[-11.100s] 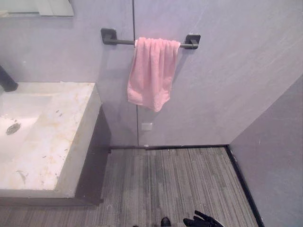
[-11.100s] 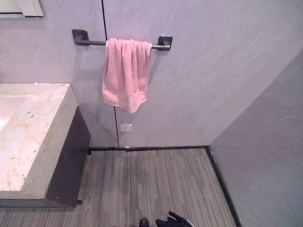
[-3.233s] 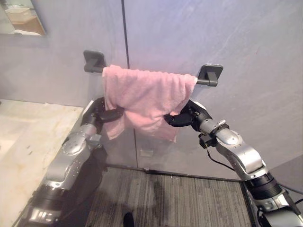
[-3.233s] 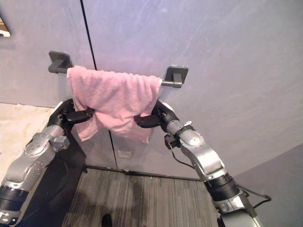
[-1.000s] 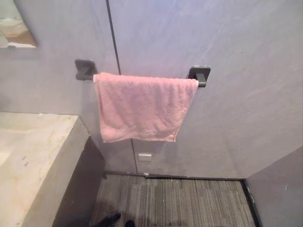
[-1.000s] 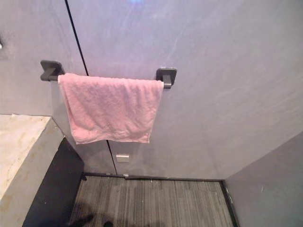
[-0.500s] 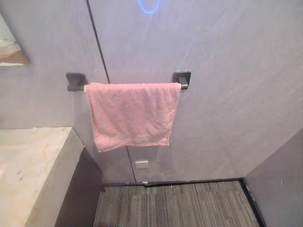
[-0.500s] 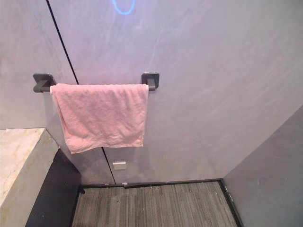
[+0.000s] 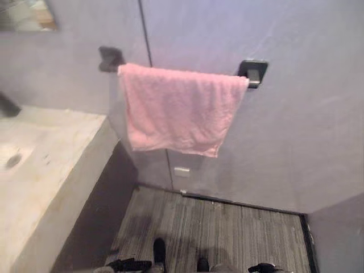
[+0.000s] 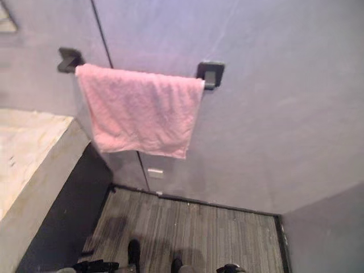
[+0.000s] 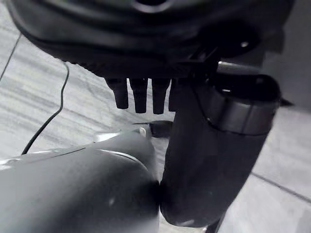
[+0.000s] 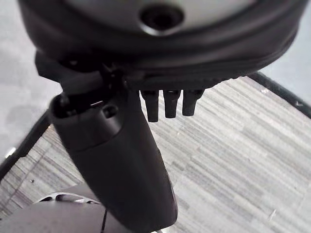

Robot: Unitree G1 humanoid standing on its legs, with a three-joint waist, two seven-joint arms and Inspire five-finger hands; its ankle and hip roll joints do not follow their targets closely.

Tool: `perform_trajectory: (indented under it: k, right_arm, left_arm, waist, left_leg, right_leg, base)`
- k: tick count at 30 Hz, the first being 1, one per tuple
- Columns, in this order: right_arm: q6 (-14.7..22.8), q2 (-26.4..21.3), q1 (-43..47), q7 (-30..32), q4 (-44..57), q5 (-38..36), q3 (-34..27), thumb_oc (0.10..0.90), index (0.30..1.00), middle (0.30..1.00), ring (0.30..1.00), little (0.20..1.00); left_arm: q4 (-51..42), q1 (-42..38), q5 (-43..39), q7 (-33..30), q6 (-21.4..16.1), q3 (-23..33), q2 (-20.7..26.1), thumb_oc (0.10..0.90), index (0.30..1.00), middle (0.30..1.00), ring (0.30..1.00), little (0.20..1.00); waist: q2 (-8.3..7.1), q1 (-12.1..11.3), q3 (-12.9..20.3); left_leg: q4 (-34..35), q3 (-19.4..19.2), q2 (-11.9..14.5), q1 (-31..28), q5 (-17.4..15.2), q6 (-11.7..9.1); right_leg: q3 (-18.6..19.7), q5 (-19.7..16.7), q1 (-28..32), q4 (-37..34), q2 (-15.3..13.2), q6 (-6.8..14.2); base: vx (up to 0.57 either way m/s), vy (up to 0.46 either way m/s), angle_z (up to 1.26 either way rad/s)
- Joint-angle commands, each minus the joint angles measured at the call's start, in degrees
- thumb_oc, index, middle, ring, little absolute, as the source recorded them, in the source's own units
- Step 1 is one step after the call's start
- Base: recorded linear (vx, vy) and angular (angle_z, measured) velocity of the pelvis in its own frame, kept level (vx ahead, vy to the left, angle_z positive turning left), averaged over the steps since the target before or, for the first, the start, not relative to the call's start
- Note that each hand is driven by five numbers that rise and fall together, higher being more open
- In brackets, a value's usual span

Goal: Organize the bathroom.

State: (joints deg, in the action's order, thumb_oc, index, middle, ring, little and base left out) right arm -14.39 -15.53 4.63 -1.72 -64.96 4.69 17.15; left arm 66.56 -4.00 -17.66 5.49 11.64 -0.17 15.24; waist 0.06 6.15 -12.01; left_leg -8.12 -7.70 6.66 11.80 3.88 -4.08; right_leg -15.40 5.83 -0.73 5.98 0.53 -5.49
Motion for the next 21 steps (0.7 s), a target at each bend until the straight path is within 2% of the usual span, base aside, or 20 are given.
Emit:
perform_trajectory:
  k: [1,2,3,4,7,9,11,13,15,18,19,20,21]
  right_arm:
    - [-0.1,-3.0,1.1,0.5,0.2,-0.3,-2.0,0.800,0.900,0.900,0.900,0.900]
    - [-0.1,-3.0,1.1,0.4,0.2,0.1,-2.4,0.800,0.900,0.900,0.900,0.900]
    - [0.4,-3.2,0.7,0.1,0.2,-0.3,-3.0,0.800,0.900,0.900,0.900,0.900]
    - [0.8,-3.6,0.0,-0.4,0.3,-0.4,-3.6,0.800,0.900,0.900,0.900,0.900]
    - [1.9,-4.1,-1.7,-0.9,0.0,-0.6,-4.9,0.800,0.900,0.900,0.900,0.900]
    - [1.6,-4.1,-2.2,-1.1,-0.5,-0.4,-5.6,0.800,0.900,0.900,0.900,0.900]
    - [1.3,-4.4,-2.3,-1.6,-0.8,-0.3,-6.2,0.800,0.900,0.900,0.900,0.900]
    - [2.0,-4.8,-2.1,-2.0,-1.2,0.6,-5.7,0.800,0.900,0.900,0.900,0.900]
    - [2.1,-5.0,-1.7,-1.5,-0.8,0.3,-4.7,0.800,0.900,0.900,0.900,0.900]
    - [2.0,-5.2,-0.9,-0.7,0.4,-1.3,-3.6,0.800,0.900,0.900,0.900,0.900]
    - [1.9,-5.1,-0.5,-0.3,0.9,-1.9,-3.2,0.800,0.900,0.900,0.900,0.900]
    - [1.8,-5.0,-0.2,-0.4,1.3,-1.9,-2.9,0.800,0.900,0.900,0.900,0.900]
    - [1.8,-4.9,-0.2,-0.6,1.3,-1.6,-2.9,0.800,0.900,0.900,0.900,0.900]
  left_arm:
    - [1.5,3.0,4.3,-1.8,2.1,-3.3,2.4,0.800,0.900,0.900,0.900,0.900]
    - [1.7,2.9,4.5,-2.1,1.9,-3.4,2.5,0.800,0.900,0.900,0.900,0.900]
    - [2.3,2.5,4.8,-2.5,1.0,-3.7,2.5,0.800,0.900,0.900,0.900,0.900]
    - [2.7,1.9,4.7,-3.1,0.2,-4.1,2.3,0.800,0.900,0.900,0.900,0.900]
    - [2.3,0.3,2.5,-4.4,-1.6,-5.9,1.5,0.800,0.900,0.900,0.900,0.900]
    - [1.1,-1.1,1.1,-5.2,-1.9,-7.2,0.8,0.800,0.900,0.900,0.900,0.900]
    - [-0.7,-2.5,-0.4,-5.7,-2.2,-8.7,-0.1,0.800,0.900,0.900,0.900,0.900]
    - [-1.5,-3.4,-3.3,-5.6,-2.8,-9.5,-0.9,0.800,0.900,0.900,0.900,0.900]
    - [-1.9,-3.8,-5.9,-5.5,-3.0,-9.6,-1.3,0.800,0.900,0.900,0.900,0.900]
    - [-1.5,-3.4,-12.7,-3.6,-1.0,-8.9,-2.0,0.800,0.900,0.900,0.900,0.900]
    - [-1.0,-3.0,-17.5,-2.6,1.1,-8.5,-2.6,0.800,0.900,0.900,0.900,0.900]
    - [-0.1,-1.8,-27.5,-0.8,2.7,-7.0,-3.4,0.800,0.900,0.900,0.900,0.900]
    - [0.3,-1.1,-30.0,-0.3,3.4,-5.8,-3.9,0.800,0.900,0.900,0.900,0.900]
  waist:
    - [-2.50,2.0,1.2]
    - [-2.99,2.2,1.6]
    - [-3.29,2.6,2.3]
    - [-2.97,3.4,2.9]
    - [-1.36,6.5,4.3]
    - [-0.75,8.0,4.8]
    - [-0.36,8.7,5.4]
    - [1.19,9.5,5.4]
    - [1.54,10.1,5.5]
    - [1.50,9.9,5.0]
    - [1.40,9.8,4.7]
    - [1.08,9.5,4.1]
    - [0.80,9.5,4.0]
  left_leg:
    - [-16.2,-3.4,2.9,-1.5,-9.6,3.9]
    - [-17.8,-4.1,1.5,-2.3,-11.6,4.6]
    - [-19.5,-4.6,-1.3,-4.3,-13.6,4.9]
    - [-19.2,-4.8,-3.2,-7.0,-13.3,4.2]
    - [-15.5,-5.1,-5.2,-13.6,-9.3,2.3]
    - [-13.6,-4.7,-6.4,-15.0,-9.8,2.5]
    - [-8.7,-2.7,-9.6,-13.8,-13.2,3.9]
    - [0.4,0.0,-11.5,-16.0,-11.8,4.2]
    - [5.2,1.8,-12.3,-16.4,-10.8,4.7]
    - [9.0,3.1,-13.5,-15.8,-9.7,5.2]
    - [9.8,2.7,-14.1,-15.9,-9.6,5.5]
    - [10.4,2.1,-15.3,-15.8,-9.4,6.1]
    - [10.6,1.7,-15.8,-15.9,-9.3,6.3]
  right_leg:
    - [3.5,-2.0,-2.3,3.1,-3.1,7.8]
    - [3.3,-2.8,-2.3,2.4,-3.3,8.0]
    - [2.6,-3.9,-2.4,1.0,-3.0,8.4]
    - [2.3,-4.8,-2.3,-0.5,-2.3,8.7]
    - [3.7,-7.4,-3.1,-3.1,0.1,9.0]
    - [4.7,-8.5,-3.9,-3.5,0.6,9.5]
    - [5.0,-9.4,-6.1,-3.0,0.4,10.7]
    - [4.7,-9.8,-8.4,-2.5,1.8,11.2]
    - [4.7,-10.9,-11.3,-2.3,2.2,11.6]
    - [2.4,-11.8,-14.1,-1.8,1.9,12.0]
    - [1.3,-12.4,-14.8,-2.3,1.7,12.2]
    - [-0.1,-13.0,-15.8,-2.2,1.8,12.6]
    - [-0.5,-13.7,-16.3,-2.7,1.9,12.7]
  base:
    - [-0.08,-0.091,0.71]
    - [-0.13,-0.095,0.78]
    - [-0.16,-0.070,0.75]
    - [-0.15,-0.050,0.71]
    - [-0.16,0.028,0.78]
    - [-0.21,0.133,0.74]
    - [-0.30,0.242,1.35]
    - [-0.32,0.299,1.70]
    - [-0.37,0.305,0.93]
    - [-0.35,0.221,0.32]
    - [-0.48,0.274,-0.05]
    - [-0.46,0.261,0.00]
    - [-0.36,0.198,0.06]
